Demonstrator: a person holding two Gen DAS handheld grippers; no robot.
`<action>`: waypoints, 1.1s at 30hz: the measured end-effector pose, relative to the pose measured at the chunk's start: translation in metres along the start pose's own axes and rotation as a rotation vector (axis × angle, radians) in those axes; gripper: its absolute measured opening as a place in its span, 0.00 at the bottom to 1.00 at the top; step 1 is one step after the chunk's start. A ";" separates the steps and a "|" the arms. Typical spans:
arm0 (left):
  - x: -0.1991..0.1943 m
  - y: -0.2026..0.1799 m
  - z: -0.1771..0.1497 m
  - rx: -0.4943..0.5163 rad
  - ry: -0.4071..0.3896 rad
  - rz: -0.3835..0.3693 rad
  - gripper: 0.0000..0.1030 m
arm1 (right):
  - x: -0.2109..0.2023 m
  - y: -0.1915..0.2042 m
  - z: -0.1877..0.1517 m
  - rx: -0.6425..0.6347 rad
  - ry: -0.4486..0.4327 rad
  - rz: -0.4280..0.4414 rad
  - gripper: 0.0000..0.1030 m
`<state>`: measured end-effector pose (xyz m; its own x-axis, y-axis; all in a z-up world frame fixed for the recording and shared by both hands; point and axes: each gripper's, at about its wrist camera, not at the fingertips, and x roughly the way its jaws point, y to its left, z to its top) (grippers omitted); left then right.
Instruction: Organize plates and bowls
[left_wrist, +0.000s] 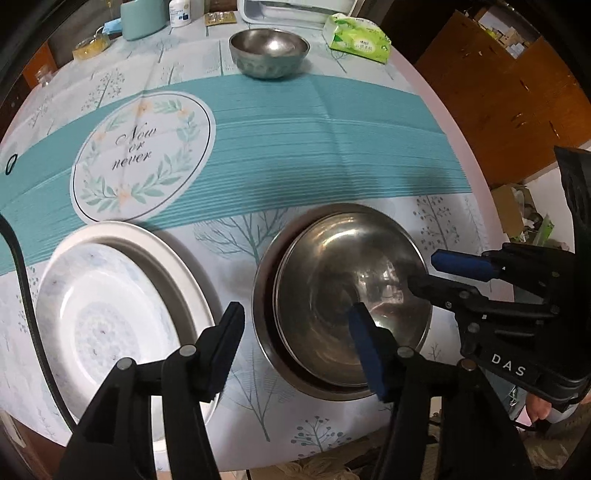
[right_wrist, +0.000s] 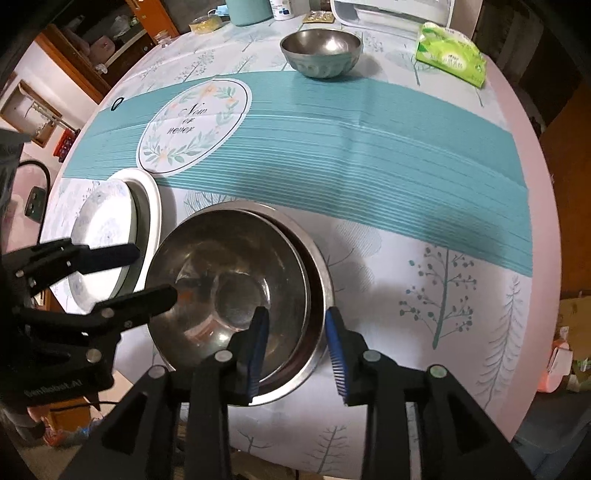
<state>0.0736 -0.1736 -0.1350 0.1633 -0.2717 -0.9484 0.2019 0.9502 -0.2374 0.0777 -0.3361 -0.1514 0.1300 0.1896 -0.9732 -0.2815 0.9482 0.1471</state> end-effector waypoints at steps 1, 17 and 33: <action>-0.001 0.000 0.001 -0.001 -0.004 0.002 0.56 | -0.001 0.000 0.000 -0.001 -0.002 0.001 0.31; -0.028 -0.001 0.009 -0.005 -0.080 0.043 0.62 | -0.017 -0.001 0.003 0.006 -0.034 0.053 0.31; -0.095 -0.003 0.078 0.079 -0.266 0.173 0.75 | -0.089 -0.032 0.058 0.026 -0.231 0.049 0.31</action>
<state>0.1324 -0.1619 -0.0276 0.4459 -0.1472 -0.8829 0.2218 0.9738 -0.0503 0.1305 -0.3688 -0.0594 0.3314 0.2859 -0.8991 -0.2685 0.9422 0.2007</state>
